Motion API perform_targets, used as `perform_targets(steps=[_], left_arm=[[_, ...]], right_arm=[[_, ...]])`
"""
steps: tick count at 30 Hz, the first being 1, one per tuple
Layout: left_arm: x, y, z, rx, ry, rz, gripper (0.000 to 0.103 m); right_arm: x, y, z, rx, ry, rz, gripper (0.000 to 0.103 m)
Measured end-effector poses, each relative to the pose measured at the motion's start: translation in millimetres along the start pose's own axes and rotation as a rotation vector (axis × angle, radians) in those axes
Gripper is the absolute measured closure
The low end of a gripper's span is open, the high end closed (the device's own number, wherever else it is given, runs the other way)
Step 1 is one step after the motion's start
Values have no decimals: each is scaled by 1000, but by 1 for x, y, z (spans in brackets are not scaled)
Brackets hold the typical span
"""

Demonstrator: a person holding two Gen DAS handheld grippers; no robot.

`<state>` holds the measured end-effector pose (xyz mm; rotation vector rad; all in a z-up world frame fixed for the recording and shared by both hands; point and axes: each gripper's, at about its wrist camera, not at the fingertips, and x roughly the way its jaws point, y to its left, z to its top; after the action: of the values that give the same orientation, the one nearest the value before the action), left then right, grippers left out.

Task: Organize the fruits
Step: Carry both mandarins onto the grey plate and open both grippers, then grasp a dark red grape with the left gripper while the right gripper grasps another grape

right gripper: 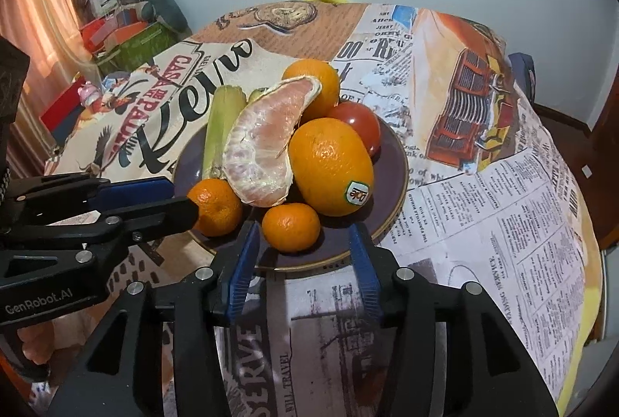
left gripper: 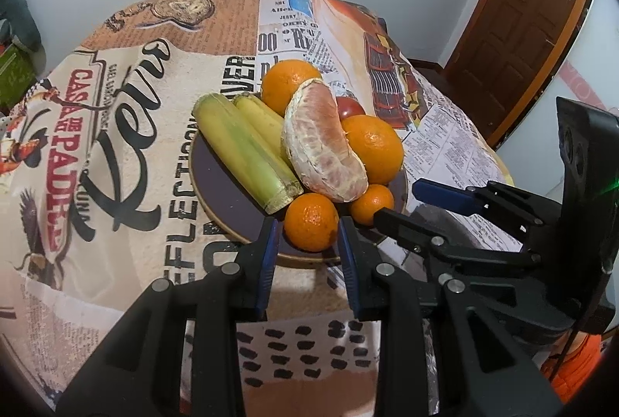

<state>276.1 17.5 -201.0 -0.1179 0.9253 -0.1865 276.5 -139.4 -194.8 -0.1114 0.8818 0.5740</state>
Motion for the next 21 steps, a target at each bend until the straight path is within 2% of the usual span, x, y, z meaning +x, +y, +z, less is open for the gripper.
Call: perform_targets(steps=[15, 21], left_arm=[[-93, 4, -8, -4, -122, 80, 72], [-119, 17, -24, -13, -126, 138, 70]], right_arm=[[-82, 4, -5, 15, -113, -33, 58], [-108, 4, -17, 23, -138, -59, 58]])
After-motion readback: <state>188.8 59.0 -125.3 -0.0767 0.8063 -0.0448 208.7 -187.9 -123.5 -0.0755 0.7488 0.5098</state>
